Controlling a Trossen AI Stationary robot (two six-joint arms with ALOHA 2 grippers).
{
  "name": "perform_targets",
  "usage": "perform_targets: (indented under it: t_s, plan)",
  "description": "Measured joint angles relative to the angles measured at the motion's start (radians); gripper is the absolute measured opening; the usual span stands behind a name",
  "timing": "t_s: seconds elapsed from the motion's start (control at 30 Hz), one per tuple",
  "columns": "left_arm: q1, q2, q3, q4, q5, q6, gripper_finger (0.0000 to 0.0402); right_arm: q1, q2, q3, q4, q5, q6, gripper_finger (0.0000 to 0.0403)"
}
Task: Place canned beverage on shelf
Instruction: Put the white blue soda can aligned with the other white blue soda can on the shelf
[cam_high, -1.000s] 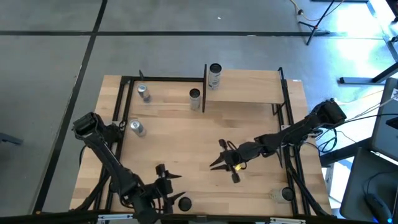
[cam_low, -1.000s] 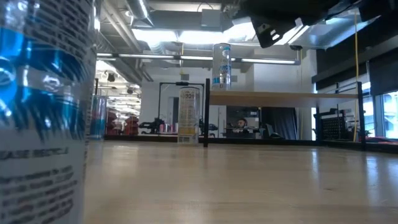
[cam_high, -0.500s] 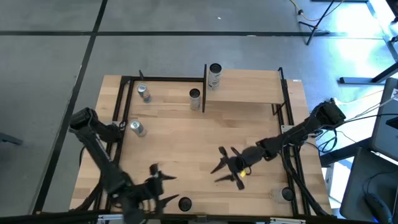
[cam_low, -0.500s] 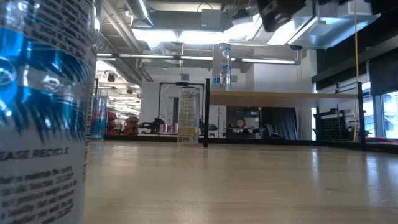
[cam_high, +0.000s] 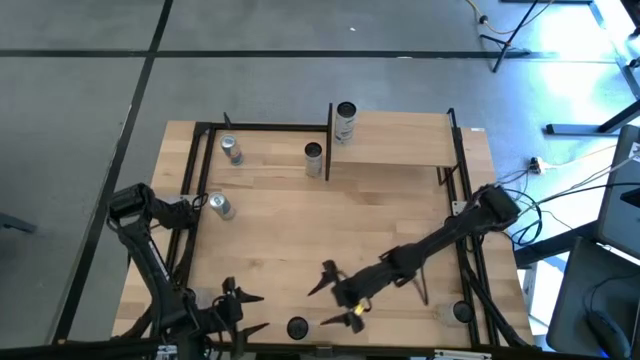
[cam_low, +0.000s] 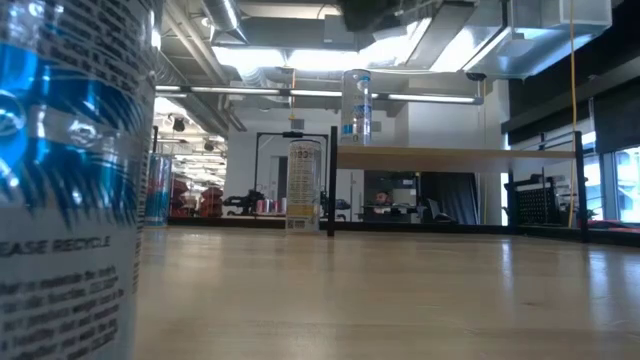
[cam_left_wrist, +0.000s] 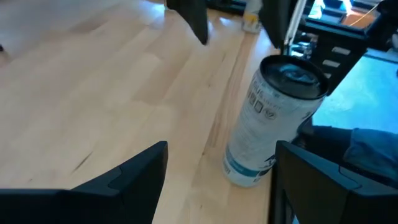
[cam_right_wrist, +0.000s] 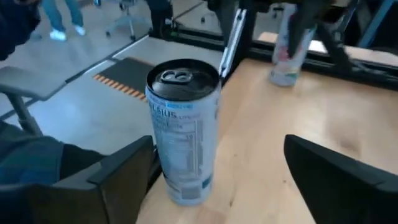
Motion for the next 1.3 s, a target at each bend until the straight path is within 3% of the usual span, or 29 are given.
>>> perform_targets:
  t_s: [0.3,0.53,1.3]
  plan:
    - [0.004,-0.001,-0.002,0.025,-0.027,0.028,0.0284,-0.001,0.086,0.133,-0.039,-0.007,-0.020,0.0365]
    - [0.019,-0.001,-0.002,0.025,-0.025,0.035,0.0284,0.001,0.155,0.137,0.097,-0.009,-0.020,0.0363]
    - [0.063,-0.001,-0.002,0.026,0.004,0.085,0.0284,0.013,0.243,0.158,0.282,-0.023,-0.015,0.0363]
